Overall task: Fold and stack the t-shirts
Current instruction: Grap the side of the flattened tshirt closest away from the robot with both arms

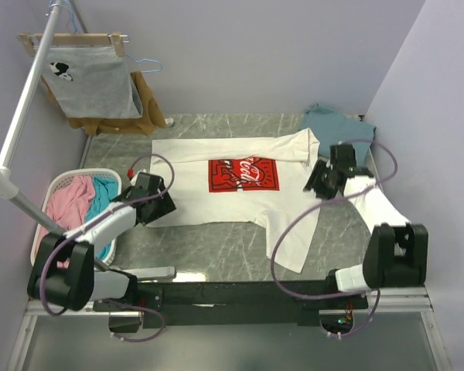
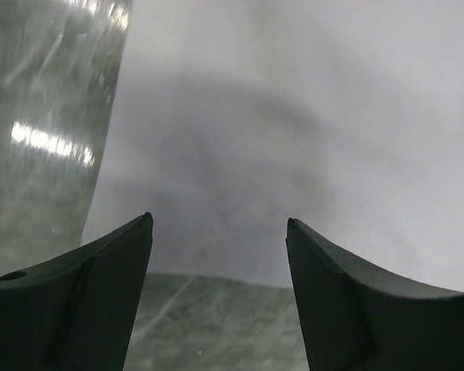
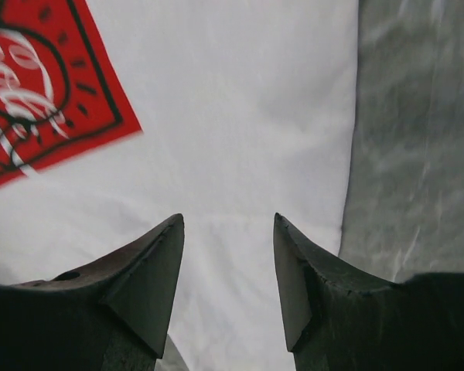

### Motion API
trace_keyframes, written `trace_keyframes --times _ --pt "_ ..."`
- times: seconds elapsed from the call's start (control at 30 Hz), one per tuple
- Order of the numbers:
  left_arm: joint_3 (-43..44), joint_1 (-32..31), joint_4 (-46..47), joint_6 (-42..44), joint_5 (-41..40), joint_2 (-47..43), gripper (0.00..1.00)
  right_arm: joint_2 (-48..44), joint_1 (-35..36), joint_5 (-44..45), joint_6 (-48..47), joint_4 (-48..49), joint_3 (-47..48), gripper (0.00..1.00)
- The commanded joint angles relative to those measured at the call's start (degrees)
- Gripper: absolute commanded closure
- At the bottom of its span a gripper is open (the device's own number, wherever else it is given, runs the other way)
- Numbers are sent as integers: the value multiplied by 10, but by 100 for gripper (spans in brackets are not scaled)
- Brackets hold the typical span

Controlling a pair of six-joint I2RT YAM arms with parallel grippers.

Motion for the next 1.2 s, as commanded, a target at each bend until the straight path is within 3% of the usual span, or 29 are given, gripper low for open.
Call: trace_keyframes --times 0.0,0.17,0.3,0.5,0.7,0.83,0.9,0.93,1.03,1.17 --pt "-43 -15 -25 -82 -22 -76 25 -125 36 -22 15 -22 -82 43" --pt "-77 -16 -72 -127 -92 -157 21 -214 80 -19 45 -39 -143 41" --pt "-86 -16 -86 -146 -123 -182 19 -227 104 -25 70 -50 -174 41" --pt "-70 -16 -73 -149 -128 -92 20 -259 126 -27 107 -70 -209 41" --pt "-85 -8 -29 -146 -120 -38 28 -313 147 -28 153 -129 -241 41" --pt "-83 -4 -18 -134 -108 -31 41 -340 202 2 207 -158 -254 42" --pt "-82 -3 -22 -133 -108 -31 63 -349 221 22 233 -188 -266 43" --pt "-83 -3 -21 -131 -104 -32 78 -370 228 26 246 -196 -278 43" --pt "-88 -2 -22 -125 -97 -41 99 -423 247 37 286 -213 -300 43" --pt "-87 -3 -32 -123 -85 -63 99 -435 251 63 304 -256 -313 43"
